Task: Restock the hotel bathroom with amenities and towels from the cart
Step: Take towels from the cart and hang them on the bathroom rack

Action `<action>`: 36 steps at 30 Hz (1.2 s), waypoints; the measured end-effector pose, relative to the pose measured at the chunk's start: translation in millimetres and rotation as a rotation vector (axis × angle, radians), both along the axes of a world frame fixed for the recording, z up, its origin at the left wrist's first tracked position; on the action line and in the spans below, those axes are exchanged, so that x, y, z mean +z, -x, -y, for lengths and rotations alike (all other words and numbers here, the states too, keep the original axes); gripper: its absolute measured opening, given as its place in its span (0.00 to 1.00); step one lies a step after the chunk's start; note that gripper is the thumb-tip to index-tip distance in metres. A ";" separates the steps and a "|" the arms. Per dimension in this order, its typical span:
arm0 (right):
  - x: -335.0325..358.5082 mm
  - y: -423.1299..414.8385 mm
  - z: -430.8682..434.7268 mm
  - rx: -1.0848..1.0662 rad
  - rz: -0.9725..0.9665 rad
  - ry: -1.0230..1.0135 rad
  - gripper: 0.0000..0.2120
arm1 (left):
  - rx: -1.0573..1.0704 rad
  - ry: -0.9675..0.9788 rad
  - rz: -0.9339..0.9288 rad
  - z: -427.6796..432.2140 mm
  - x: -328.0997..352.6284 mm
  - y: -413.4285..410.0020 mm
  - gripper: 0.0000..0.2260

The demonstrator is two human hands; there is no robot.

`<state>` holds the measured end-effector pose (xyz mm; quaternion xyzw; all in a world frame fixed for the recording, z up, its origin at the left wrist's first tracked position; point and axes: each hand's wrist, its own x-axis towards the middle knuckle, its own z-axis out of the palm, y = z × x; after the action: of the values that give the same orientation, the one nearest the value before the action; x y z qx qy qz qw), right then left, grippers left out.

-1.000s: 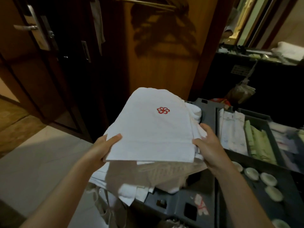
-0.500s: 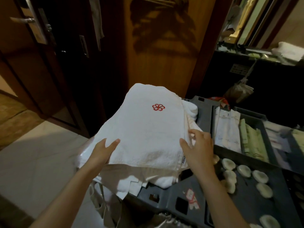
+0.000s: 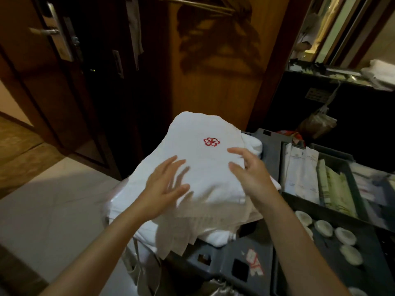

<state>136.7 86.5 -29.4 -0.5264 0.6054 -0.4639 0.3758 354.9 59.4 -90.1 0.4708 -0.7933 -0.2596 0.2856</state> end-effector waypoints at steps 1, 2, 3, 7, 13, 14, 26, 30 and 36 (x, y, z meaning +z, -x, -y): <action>6.6 -0.1 5.1 -0.019 0.069 0.016 0.14 | -0.068 -0.009 0.048 -2.5 2.9 4.1 0.39; 13.3 0.2 10.3 -0.044 0.115 0.026 0.14 | -0.109 -0.004 0.105 -4.8 4.6 9.1 0.40; 20.0 0.6 15.0 -0.068 0.149 0.037 0.15 | -0.124 0.011 0.159 -7.2 4.6 15.3 0.42; 26.1 9.7 23.0 -0.125 0.200 0.026 0.17 | -0.062 0.109 0.289 -10.4 -3.4 34.6 0.41; -3.7 37.5 -6.2 -0.145 0.118 -0.075 0.16 | -0.158 0.170 0.427 -16.9 -3.2 26.1 0.26; -11.5 40.3 -11.2 -0.129 0.058 -0.096 0.15 | -0.194 0.168 0.457 -20.7 -3.2 22.8 0.29; -7.1 54.6 9.0 -0.001 -0.051 -0.204 0.12 | -0.213 0.089 0.210 4.6 28.0 17.5 0.34; -1.5 60.7 53.1 -0.031 0.371 -0.320 0.17 | -0.058 0.165 0.136 43.3 41.5 52.8 0.27; -6.7 56.2 116.5 -0.082 0.334 -0.256 0.16 | -0.049 0.162 0.490 59.0 28.9 100.7 0.29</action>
<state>80.5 -30.0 -36.0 -0.3651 0.6098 -0.4788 0.5154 254.2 0.4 -61.2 0.4760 -0.8681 -0.0803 0.1152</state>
